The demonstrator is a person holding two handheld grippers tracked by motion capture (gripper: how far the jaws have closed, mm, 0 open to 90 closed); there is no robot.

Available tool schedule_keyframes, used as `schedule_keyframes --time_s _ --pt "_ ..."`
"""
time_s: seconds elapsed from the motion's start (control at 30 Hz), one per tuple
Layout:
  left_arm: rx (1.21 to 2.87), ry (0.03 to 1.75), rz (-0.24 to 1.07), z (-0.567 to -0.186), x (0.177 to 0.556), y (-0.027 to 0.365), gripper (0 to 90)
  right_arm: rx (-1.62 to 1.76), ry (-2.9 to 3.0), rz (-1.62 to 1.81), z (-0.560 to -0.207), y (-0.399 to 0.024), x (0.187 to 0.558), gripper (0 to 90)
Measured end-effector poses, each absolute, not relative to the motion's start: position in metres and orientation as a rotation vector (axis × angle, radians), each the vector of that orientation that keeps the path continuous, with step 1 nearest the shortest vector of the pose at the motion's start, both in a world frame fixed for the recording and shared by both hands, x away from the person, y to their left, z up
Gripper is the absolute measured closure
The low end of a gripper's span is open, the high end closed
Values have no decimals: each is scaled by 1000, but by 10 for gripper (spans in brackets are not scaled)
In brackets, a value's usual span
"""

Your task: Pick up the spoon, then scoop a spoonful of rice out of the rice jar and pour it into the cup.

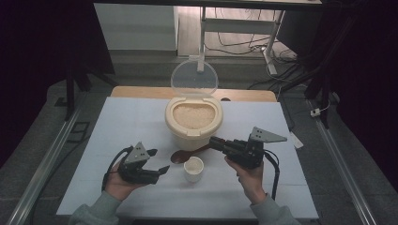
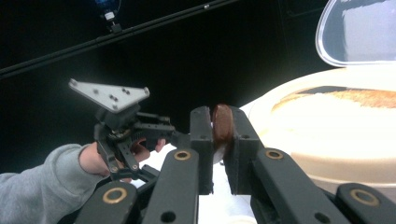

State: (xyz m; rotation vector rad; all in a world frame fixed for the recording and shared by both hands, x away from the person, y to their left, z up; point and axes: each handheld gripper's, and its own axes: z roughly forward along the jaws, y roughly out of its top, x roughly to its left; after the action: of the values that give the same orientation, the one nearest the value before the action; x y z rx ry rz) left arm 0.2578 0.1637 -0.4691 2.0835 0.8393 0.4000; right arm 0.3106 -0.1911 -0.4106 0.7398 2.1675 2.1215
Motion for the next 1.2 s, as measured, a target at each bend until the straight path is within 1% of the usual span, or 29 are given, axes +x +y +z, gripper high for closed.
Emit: schedule_keyframes --time_s 0.3,0.57,0.73,1.2 --pt "2053 964 431 -493 245 202 233 737 2116 2142 -404 -205 313 826" --pt "2008 1063 416 -507 236 230 215 735 2063 2147 -396 -217 313 827" --pt "2003 1084 412 -510 236 236 206 723 2040 2147 -391 -222 312 827" --pt "2002 1090 393 -511 239 236 186 717 1985 2151 -383 -230 313 827"
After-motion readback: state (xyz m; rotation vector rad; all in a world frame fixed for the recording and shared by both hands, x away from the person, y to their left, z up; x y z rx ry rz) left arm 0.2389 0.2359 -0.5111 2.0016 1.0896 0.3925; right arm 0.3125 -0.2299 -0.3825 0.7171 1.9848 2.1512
